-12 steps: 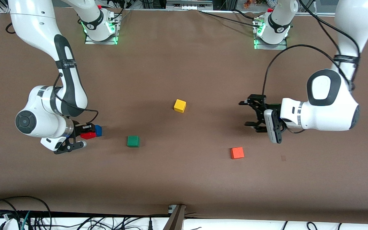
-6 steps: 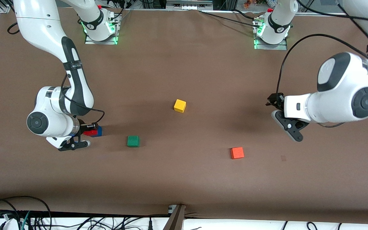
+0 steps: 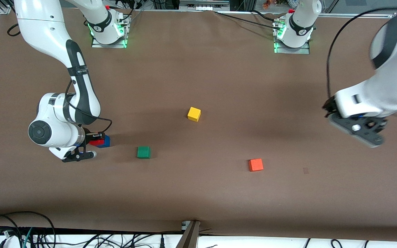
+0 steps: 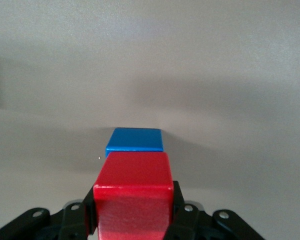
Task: Pass red block to right arm, stack on blue
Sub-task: 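Carry the red cube with the right gripper over the blue cube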
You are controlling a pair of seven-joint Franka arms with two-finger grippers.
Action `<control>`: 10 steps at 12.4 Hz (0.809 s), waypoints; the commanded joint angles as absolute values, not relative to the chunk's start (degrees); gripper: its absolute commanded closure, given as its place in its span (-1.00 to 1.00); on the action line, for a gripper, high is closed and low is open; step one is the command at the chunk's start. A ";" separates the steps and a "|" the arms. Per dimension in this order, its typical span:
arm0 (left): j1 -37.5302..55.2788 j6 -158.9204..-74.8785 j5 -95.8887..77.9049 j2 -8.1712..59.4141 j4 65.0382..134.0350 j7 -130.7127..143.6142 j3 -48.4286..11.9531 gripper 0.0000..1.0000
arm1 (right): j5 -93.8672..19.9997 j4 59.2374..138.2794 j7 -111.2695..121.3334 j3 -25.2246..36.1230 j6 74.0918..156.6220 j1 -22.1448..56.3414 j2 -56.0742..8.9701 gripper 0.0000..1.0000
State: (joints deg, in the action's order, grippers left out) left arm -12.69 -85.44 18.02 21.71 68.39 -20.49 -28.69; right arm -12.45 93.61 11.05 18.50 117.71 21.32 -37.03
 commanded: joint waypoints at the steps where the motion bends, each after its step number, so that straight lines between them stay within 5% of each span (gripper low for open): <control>1: -12.92 -82.18 19.42 22.15 62.85 -18.64 -27.96 -1.00 | -11.34 95.27 9.76 18.98 117.51 22.32 -35.51 1.00; 5: -16.35 -77.27 13.81 20.84 63.36 -11.20 -27.07 -1.00 | -11.34 95.36 8.53 18.98 117.51 22.76 -35.51 0.98; 6: -16.43 -74.47 13.36 20.57 64.24 -7.60 -27.24 -1.00 | -11.34 95.27 8.53 18.98 117.51 22.76 -35.51 0.67; 7: -16.44 -74.01 12.58 19.96 64.86 -4.25 -27.42 -1.00 | -11.42 95.19 8.53 19.07 117.51 22.42 -35.51 -0.81; 8: -16.44 -74.09 11.35 19.43 65.73 -3.61 -27.42 -1.00 | -11.43 94.66 8.87 19.16 117.51 21.98 -35.51 -1.00; 10: -16.79 -74.61 10.12 18.64 66.53 -3.78 -26.73 -1.00 | -11.60 92.56 9.67 20.12 117.16 21.88 -35.33 -1.00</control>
